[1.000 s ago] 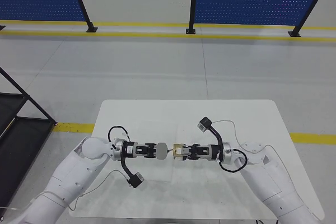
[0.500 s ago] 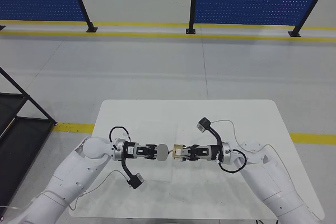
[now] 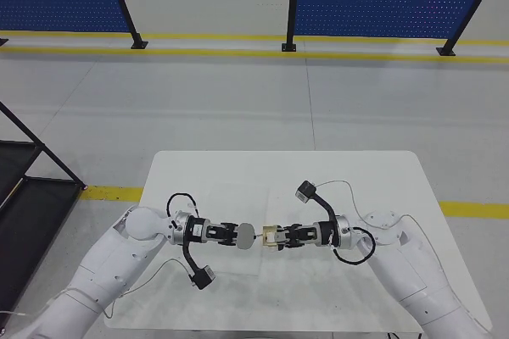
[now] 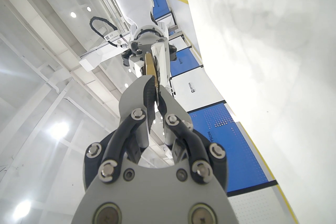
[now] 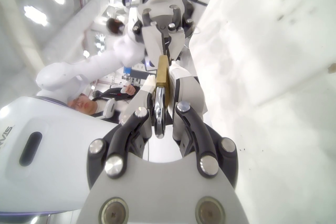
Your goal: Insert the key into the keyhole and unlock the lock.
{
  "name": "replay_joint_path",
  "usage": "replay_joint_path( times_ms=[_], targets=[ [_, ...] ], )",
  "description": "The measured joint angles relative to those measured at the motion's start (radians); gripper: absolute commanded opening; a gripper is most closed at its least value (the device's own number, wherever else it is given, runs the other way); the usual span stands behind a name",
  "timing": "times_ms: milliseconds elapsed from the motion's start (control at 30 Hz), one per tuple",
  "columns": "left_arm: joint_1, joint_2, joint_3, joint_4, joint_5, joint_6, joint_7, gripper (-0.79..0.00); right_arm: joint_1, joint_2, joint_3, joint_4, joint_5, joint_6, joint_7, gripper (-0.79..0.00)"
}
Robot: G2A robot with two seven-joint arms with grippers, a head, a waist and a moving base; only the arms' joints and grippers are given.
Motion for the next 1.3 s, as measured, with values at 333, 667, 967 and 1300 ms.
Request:
replay_joint_path(
  times_ms=[333, 667, 967, 1300],
  targets=[
    [-0.011, 0.000, 0.015, 0.010, -0.016, -0.001, 0.040, -0.785, 0.010, 0.000, -0.010, 0.004, 0.005, -0.001, 0.020, -0.785],
    [-0.021, 0.000, 0.025, 0.019, -0.026, 0.001, 0.055, -0.785, 0.024, -0.001, -0.027, 0.006, 0.009, 0.006, 0.049, -0.785],
    [-0.028, -0.001, 0.039, 0.023, -0.024, 0.003, 0.053, -0.785, 0.032, -0.003, -0.043, 0.008, 0.006, 0.005, 0.052, -0.785],
    [-0.036, -0.003, 0.049, 0.030, -0.027, 0.005, 0.034, -0.674, 0.031, -0.005, -0.052, 0.011, 0.014, 0.004, 0.043, -0.785]
  ],
)
